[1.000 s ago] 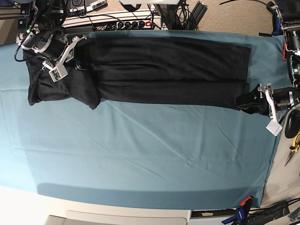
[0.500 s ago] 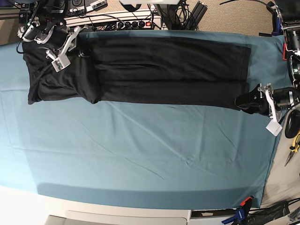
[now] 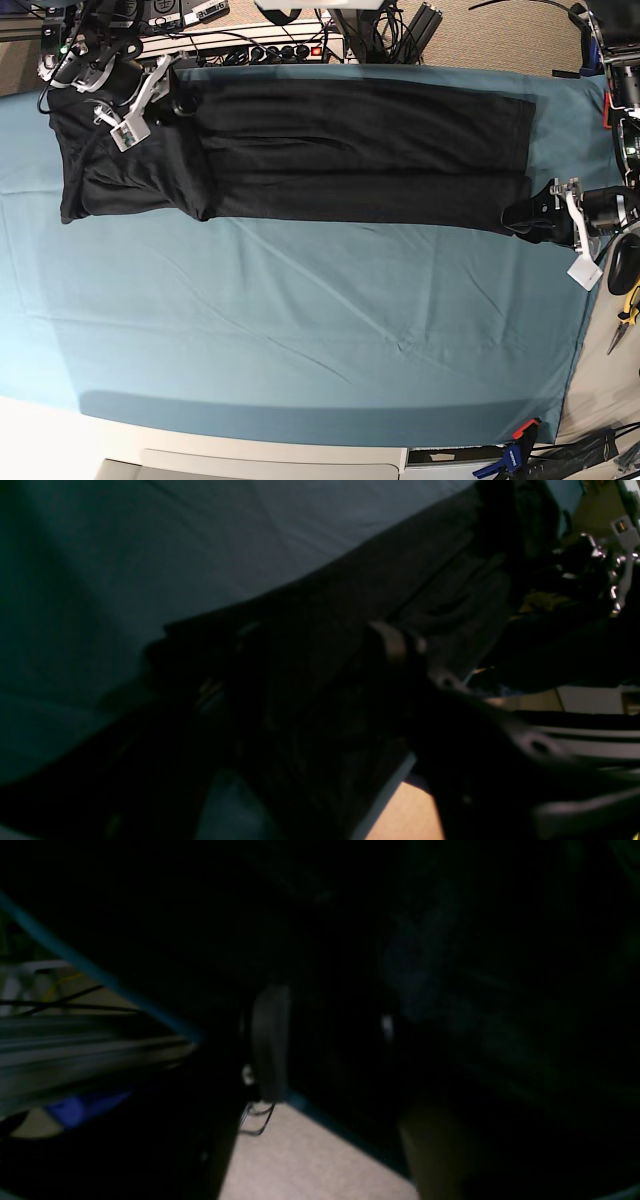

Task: Fold the T-shirt properly

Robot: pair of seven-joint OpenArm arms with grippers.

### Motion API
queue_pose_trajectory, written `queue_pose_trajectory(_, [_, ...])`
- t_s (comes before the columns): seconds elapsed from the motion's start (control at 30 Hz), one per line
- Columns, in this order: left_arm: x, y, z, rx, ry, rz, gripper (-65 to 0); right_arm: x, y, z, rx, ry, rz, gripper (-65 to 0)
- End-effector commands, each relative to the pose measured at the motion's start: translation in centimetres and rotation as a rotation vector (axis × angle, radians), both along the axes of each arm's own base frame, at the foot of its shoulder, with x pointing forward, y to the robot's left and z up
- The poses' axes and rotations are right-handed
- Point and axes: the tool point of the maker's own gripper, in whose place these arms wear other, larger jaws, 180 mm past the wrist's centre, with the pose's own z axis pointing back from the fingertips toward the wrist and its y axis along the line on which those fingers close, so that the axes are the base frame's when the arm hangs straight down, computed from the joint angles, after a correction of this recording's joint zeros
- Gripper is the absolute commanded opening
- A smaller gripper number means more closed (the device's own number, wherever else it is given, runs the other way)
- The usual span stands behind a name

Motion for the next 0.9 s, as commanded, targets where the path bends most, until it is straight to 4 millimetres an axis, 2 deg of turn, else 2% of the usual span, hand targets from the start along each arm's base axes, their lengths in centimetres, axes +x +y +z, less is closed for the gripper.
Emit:
queue_pose_trajectory(0.0, [0.9, 0.5, 1.7, -0.005, -0.054, 0.004, -33.2, 1.0, -0.5, 1.5, 0.002, -0.066, -0.007, -41.6])
queue_pose_trajectory(0.23, [0.6, 0.5, 1.4, -0.005, -0.043, 0.004, -33.2, 4.7, -5.2, 5.6, -0.065, -0.243, -0.127, -41.6])
queue_pose_trajectory(0.4, [-1.2, 0.5, -0.3, -0.005, 0.014, 0.004, -33.2, 7.4, -8.8, 9.5, -0.130, -0.389, -0.217, -41.6])
queue_pose_trajectory(0.5, [-2.0, 0.9, -1.6, 0.019, 0.040, 0.023, -33.2, 8.6, -10.4, 11.1, -0.170, -0.466, -0.278, -41.6])
queue_pose_trajectory(0.57, [-2.4, 1.3, -2.5, 0.058, 0.055, 0.036, -33.2, 9.1, -10.7, 11.6, -0.167, -0.497, -0.313, -41.6])
queue_pose_trajectory(0.73, [-2.0, 3.5, -4.3, 0.169, 0.106, 0.140, -33.2, 9.4, -9.5, 11.0, -0.094, -0.514, -0.359, -41.6])
queue_pose_trajectory(0.87, [-1.0, 5.6, -4.2, 0.209, 0.100, 0.250, -33.2, 9.4, -8.5, 10.4, -0.061, -0.508, -0.359, -41.6])
